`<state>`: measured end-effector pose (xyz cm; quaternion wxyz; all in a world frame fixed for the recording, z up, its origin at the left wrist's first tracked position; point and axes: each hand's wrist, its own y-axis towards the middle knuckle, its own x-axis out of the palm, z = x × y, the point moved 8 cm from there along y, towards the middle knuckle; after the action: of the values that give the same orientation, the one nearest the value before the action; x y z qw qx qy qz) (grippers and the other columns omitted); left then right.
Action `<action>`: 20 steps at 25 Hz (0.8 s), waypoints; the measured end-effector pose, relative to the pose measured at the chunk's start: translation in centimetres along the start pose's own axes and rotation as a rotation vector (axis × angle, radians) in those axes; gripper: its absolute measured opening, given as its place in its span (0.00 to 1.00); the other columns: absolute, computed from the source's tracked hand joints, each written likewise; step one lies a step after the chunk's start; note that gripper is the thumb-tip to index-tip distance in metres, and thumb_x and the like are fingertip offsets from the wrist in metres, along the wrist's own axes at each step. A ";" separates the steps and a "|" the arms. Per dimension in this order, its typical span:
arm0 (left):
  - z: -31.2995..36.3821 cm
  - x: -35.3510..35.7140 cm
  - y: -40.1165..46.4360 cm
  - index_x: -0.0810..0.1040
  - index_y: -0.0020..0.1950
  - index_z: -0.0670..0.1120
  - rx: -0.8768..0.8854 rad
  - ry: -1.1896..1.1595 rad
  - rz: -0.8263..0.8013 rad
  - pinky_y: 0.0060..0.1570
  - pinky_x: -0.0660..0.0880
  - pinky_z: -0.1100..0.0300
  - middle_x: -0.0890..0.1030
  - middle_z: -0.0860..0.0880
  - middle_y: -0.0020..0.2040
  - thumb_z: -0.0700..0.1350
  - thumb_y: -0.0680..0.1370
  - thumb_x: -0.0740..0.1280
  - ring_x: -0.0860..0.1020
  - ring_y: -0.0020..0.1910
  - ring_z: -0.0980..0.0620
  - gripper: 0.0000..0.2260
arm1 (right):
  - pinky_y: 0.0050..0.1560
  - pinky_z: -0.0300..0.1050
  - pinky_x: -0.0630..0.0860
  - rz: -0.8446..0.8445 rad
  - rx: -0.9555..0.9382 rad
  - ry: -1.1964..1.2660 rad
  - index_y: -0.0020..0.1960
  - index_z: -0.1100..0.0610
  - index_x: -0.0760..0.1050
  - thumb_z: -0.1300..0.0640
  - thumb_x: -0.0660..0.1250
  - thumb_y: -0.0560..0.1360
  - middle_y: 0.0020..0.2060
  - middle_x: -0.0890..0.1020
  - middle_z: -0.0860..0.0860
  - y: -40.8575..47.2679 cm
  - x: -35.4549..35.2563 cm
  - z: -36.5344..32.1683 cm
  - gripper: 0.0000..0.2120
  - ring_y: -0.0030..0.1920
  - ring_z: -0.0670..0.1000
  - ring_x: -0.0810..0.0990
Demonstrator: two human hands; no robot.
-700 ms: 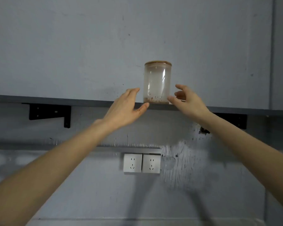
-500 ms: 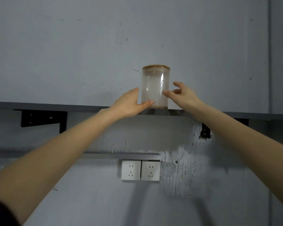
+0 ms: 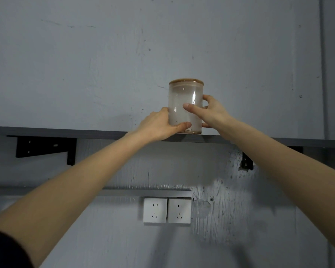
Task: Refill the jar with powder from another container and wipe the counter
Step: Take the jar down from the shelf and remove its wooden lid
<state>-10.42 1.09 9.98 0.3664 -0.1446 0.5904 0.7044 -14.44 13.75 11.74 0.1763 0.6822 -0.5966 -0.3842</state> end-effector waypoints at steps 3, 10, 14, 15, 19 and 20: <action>0.6 -0.6 -0.7 0.63 0.66 0.43 0.025 -0.063 0.018 0.49 0.74 0.54 0.76 0.44 0.61 0.61 0.70 0.66 0.77 0.54 0.45 0.33 | 0.51 0.46 0.77 0.020 -0.025 0.003 0.69 0.55 0.58 0.48 0.69 0.69 0.57 0.77 0.56 -0.8 -0.5 -0.7 0.34 0.53 0.53 0.77; 2.3 -4.0 -4.9 0.60 0.68 0.45 0.086 -0.244 0.148 0.51 0.70 0.60 0.74 0.45 0.63 0.57 0.68 0.69 0.75 0.59 0.48 0.35 | 0.44 0.38 0.76 0.041 -0.119 0.077 0.69 0.55 0.57 0.49 0.69 0.69 0.53 0.76 0.52 -5.1 -1.4 -4.2 0.34 0.49 0.48 0.78; 2.3 -4.9 -8.5 0.60 0.69 0.47 0.105 -0.351 0.205 0.54 0.72 0.59 0.73 0.46 0.64 0.54 0.66 0.72 0.74 0.56 0.52 0.36 | 0.41 0.36 0.78 0.052 -0.170 0.112 0.69 0.53 0.57 0.50 0.70 0.69 0.54 0.74 0.50 -8.4 -1.1 -5.5 0.34 0.49 0.46 0.78; 2.1 -4.9 -9.4 0.60 0.69 0.47 0.110 -0.370 0.216 0.56 0.72 0.58 0.73 0.47 0.64 0.54 0.66 0.72 0.74 0.57 0.52 0.36 | 0.40 0.33 0.78 0.053 -0.179 0.116 0.69 0.53 0.57 0.50 0.70 0.69 0.54 0.74 0.49 -9.4 -0.8 -5.5 0.34 0.48 0.45 0.78; 1.0 -4.0 -13.3 0.59 0.69 0.48 0.105 -0.423 0.230 0.54 0.70 0.66 0.72 0.49 0.64 0.56 0.63 0.72 0.71 0.57 0.56 0.39 | 0.42 0.31 0.77 0.049 -0.182 0.146 0.69 0.50 0.57 0.50 0.71 0.67 0.54 0.74 0.47 -13.1 0.5 -4.6 0.36 0.52 0.44 0.77; 0.6 -3.5 -14.2 0.59 0.69 0.48 0.092 -0.458 0.219 0.53 0.69 0.70 0.71 0.51 0.63 0.56 0.61 0.71 0.70 0.57 0.58 0.40 | 0.44 0.32 0.77 0.043 -0.182 0.146 0.69 0.50 0.57 0.50 0.71 0.67 0.53 0.74 0.46 -13.9 1.0 -4.2 0.36 0.52 0.44 0.77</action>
<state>1.86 0.90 2.02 0.4182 0.1002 0.5357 0.7267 -1.96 14.97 4.43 0.2886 0.6767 -0.5593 -0.3821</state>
